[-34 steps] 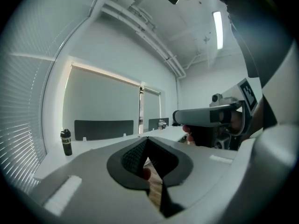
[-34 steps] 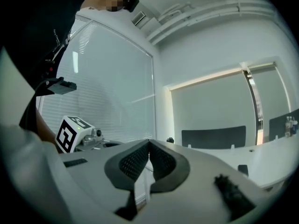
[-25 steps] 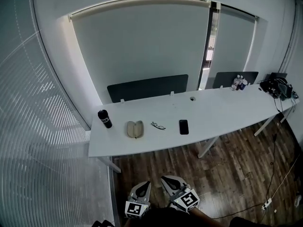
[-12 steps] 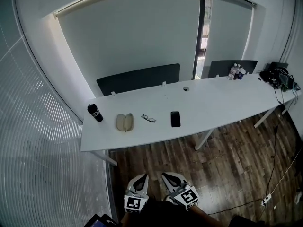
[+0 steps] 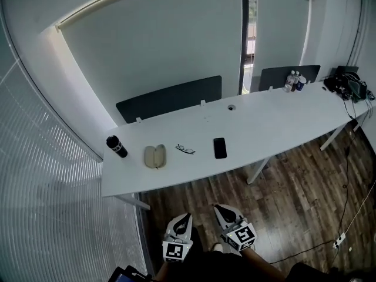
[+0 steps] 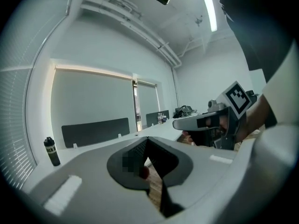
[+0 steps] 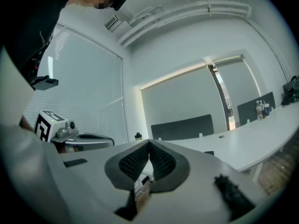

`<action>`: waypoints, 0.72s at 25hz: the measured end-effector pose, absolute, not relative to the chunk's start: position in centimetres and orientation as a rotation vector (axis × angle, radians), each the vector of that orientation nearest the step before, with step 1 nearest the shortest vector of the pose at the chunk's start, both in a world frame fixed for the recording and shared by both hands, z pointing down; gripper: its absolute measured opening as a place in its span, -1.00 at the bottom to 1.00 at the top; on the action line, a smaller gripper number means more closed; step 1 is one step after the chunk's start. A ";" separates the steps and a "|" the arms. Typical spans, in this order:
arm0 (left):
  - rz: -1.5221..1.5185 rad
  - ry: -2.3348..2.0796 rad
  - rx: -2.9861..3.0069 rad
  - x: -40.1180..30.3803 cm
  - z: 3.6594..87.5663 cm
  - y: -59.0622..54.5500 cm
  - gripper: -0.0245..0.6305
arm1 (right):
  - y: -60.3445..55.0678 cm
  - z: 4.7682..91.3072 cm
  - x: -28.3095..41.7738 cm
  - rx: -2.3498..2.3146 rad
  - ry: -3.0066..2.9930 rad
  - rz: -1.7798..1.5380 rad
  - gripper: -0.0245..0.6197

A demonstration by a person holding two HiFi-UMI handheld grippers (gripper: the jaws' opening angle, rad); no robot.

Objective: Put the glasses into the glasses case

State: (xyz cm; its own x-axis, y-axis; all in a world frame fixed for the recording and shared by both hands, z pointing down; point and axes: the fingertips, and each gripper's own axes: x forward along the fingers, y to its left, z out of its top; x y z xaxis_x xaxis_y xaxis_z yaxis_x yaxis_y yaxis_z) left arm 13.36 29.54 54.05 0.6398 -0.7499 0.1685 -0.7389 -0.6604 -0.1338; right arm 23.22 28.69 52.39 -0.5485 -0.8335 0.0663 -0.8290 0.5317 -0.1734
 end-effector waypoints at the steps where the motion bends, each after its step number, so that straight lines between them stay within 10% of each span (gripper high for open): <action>1: -0.331 1.257 -2.789 13.4 53.9 28.9 -0.90 | 28.2 52.2 23.0 -1.483 2.727 -0.303 -0.90; 18: -0.174 1.451 -2.883 11.7 52.7 22.6 -0.91 | 23.9 50.8 19.1 -1.338 2.858 -0.252 -0.90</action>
